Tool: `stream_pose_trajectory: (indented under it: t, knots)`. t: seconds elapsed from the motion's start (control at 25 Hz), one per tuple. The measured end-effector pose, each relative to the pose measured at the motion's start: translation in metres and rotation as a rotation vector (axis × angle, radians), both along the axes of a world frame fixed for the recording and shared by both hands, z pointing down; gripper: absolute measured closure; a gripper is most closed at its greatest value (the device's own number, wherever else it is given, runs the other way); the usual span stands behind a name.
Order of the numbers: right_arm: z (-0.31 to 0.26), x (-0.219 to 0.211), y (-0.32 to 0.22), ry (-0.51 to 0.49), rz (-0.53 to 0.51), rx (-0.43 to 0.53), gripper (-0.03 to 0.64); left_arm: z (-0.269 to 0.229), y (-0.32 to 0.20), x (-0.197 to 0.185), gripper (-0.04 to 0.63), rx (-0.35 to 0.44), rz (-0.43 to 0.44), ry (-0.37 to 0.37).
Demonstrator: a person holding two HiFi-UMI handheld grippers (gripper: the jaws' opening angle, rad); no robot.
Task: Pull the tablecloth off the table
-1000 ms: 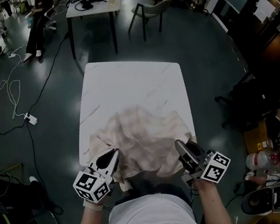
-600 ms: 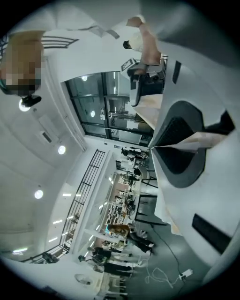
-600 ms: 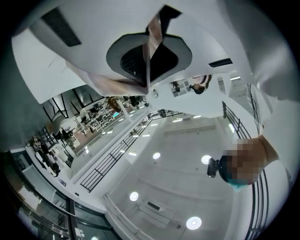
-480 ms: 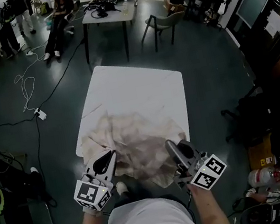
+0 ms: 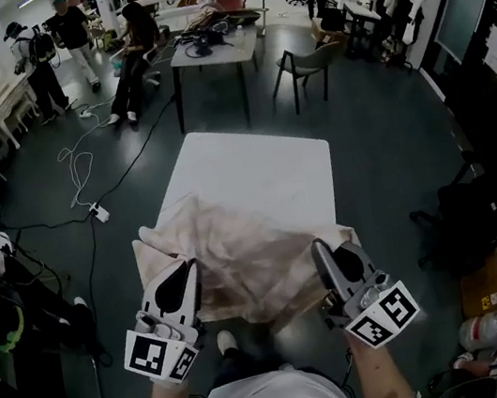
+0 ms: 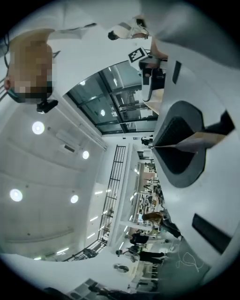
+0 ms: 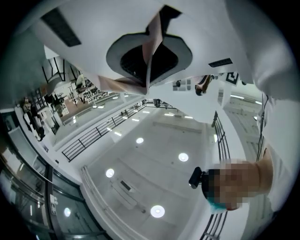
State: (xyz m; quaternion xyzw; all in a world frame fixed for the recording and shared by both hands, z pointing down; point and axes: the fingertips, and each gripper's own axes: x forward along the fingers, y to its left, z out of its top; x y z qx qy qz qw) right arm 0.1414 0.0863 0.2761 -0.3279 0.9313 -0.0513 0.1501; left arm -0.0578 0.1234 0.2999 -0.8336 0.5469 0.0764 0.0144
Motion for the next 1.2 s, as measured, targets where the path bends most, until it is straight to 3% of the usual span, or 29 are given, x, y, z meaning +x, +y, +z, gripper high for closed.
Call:
stream_pose_trajectory:
  t: [0.24, 0.4, 0.68, 1.2]
  knots:
    - [-0.056, 0.02, 0.02, 0.111, 0.058, 0.201, 0.591, -0.054, 0.013, 0.023, 0.577, 0.11, -0.072, -0.042]
    - [-0.077, 0.032, 0.029, 0.169, 0.132, 0.273, 0.592, -0.068, 0.014, 0.038, 0.577, 0.118, -0.077, -0.089]
    - [-0.071, 0.046, 0.052, 0.245, 0.29, 0.306, 0.592, -0.061, 0.022, 0.05, 0.577, 0.11, -0.006, -0.125]
    - [-0.044, 0.051, 0.065, 0.394, 0.529, 0.208, 0.591, -0.059, 0.013, 0.076, 0.577, 0.138, 0.199, -0.132]
